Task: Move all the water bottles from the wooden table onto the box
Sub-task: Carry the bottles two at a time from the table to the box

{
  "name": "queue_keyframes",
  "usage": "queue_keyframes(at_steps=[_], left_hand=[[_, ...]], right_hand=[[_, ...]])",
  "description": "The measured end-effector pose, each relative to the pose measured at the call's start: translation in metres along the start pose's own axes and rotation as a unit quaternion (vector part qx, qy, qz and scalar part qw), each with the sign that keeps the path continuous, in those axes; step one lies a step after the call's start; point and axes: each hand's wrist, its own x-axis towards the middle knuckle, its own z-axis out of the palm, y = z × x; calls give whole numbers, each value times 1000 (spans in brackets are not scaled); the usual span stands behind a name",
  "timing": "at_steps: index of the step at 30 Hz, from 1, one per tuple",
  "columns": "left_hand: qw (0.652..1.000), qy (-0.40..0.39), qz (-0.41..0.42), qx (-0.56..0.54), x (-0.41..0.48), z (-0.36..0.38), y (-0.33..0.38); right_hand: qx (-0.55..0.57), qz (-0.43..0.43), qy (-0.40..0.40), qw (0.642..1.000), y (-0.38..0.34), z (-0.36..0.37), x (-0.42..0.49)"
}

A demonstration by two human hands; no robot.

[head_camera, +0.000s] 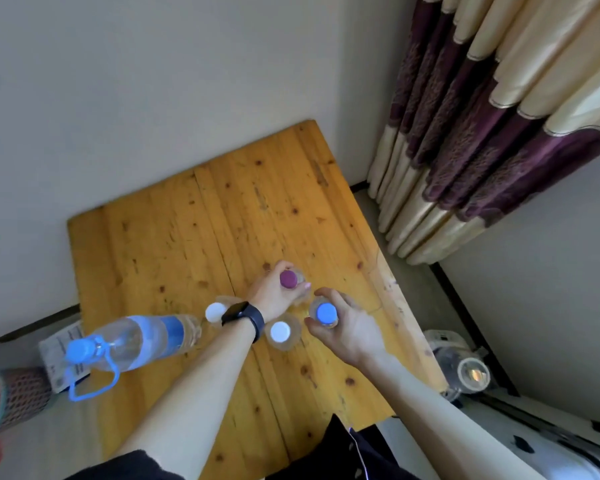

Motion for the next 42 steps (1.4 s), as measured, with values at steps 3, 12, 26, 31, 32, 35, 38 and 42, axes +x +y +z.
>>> queue_keyframes(at_steps=[3,12,26,31,32,35,38,42], left_hand=[[1000,-10,16,5,3,-2,4],[988,77,71,-112,-25,-63,16],[941,109,257,-192,-127,-88,50],[927,79,297,-215,-163,-58,42],[926,73,305,-210,-170,-52,42],[925,26,340,-170,-198,-28,46],[916,-20,393,-76,-236,-3,62],[882,-89,462,27,-286,50,84]], right_hand=[[-10,-3,-1,1000,-1,-2,2],[65,55,55,995,20,-42,-21],[246,27,297,922,-48,-85,-186],[288,61,387,874,-57,-62,-265],[290,72,405,864,-55,-55,-281],[278,113,457,837,-38,-30,-328],[266,156,486,818,-18,-5,-376],[245,221,540,774,7,29,-443]])
